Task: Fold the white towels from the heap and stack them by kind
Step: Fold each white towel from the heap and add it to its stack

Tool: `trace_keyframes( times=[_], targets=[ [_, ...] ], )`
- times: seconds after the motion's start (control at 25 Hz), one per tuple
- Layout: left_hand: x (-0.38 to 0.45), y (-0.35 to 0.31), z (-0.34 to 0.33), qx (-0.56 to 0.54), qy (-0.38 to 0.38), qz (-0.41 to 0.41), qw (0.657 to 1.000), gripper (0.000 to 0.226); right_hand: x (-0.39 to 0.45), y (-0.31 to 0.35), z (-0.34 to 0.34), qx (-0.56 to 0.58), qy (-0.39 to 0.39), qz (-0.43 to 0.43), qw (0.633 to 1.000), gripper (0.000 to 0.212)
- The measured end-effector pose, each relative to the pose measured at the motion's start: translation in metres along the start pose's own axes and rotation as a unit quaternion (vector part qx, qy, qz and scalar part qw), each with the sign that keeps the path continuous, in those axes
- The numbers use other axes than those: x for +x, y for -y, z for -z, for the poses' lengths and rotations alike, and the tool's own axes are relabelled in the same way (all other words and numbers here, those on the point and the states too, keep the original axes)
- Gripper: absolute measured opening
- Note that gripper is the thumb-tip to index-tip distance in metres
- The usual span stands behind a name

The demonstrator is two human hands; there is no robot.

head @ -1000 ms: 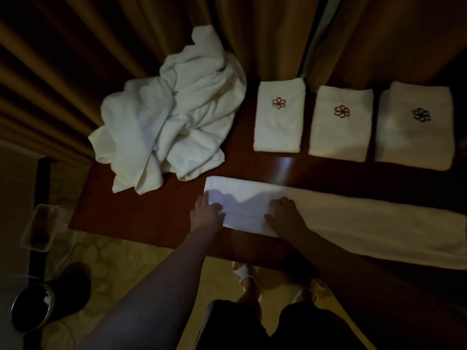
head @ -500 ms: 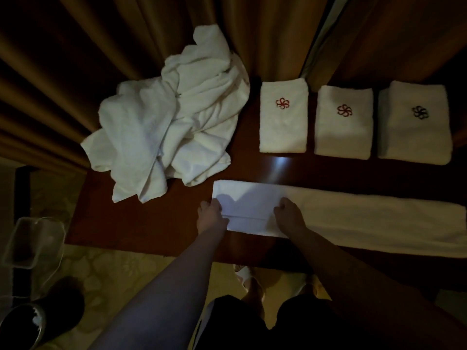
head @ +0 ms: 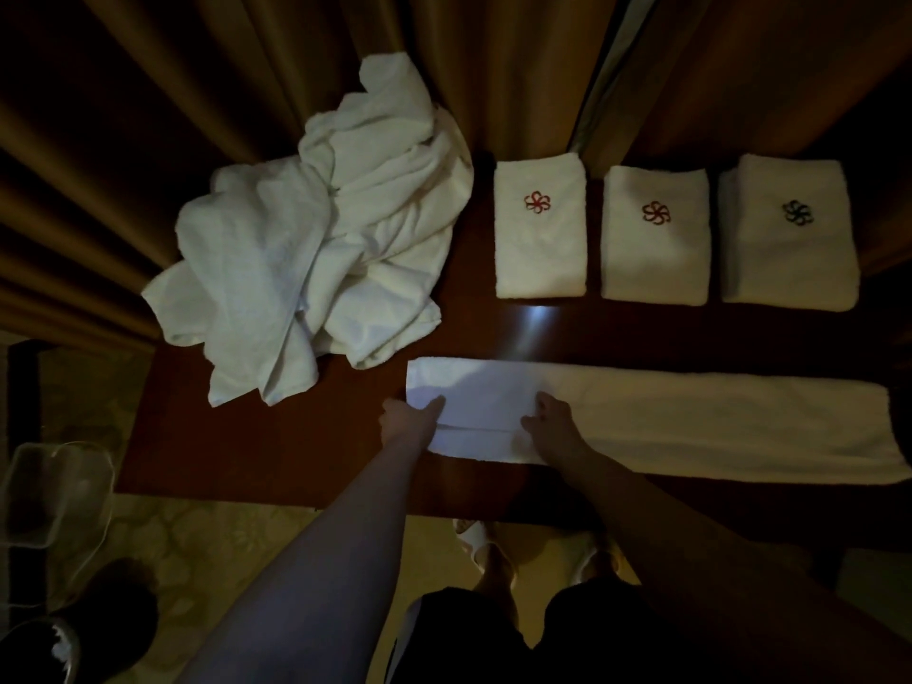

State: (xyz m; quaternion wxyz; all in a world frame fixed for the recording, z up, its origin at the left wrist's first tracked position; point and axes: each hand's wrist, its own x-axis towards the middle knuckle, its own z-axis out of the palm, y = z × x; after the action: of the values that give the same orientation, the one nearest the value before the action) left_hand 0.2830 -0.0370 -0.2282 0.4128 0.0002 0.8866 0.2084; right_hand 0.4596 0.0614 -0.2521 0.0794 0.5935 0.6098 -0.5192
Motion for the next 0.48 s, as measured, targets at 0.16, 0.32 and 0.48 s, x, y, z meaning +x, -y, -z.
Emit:
trace_keyframes(
  times=[0.16, 0.32, 0.48],
  targets=[
    [0.003, -0.001, 0.011, -0.036, 0.013, -0.055, 0.998, 0.041, 0.004, -0.002, -0.002, -0.02, 0.026, 0.011, 0.999, 0.064],
    [-0.017, -0.01, 0.027, -0.147, -0.009, -0.148, 0.978, 0.024, -0.002, 0.012, 0.001, 0.032, 0.036, 0.0, 0.999, 0.058],
    [-0.033, -0.018, 0.037, -0.183, -0.028, -0.223, 0.957, 0.032, -0.021, 0.041, 0.001, 0.023, 0.08, 0.005, 0.997, 0.047]
  ],
)
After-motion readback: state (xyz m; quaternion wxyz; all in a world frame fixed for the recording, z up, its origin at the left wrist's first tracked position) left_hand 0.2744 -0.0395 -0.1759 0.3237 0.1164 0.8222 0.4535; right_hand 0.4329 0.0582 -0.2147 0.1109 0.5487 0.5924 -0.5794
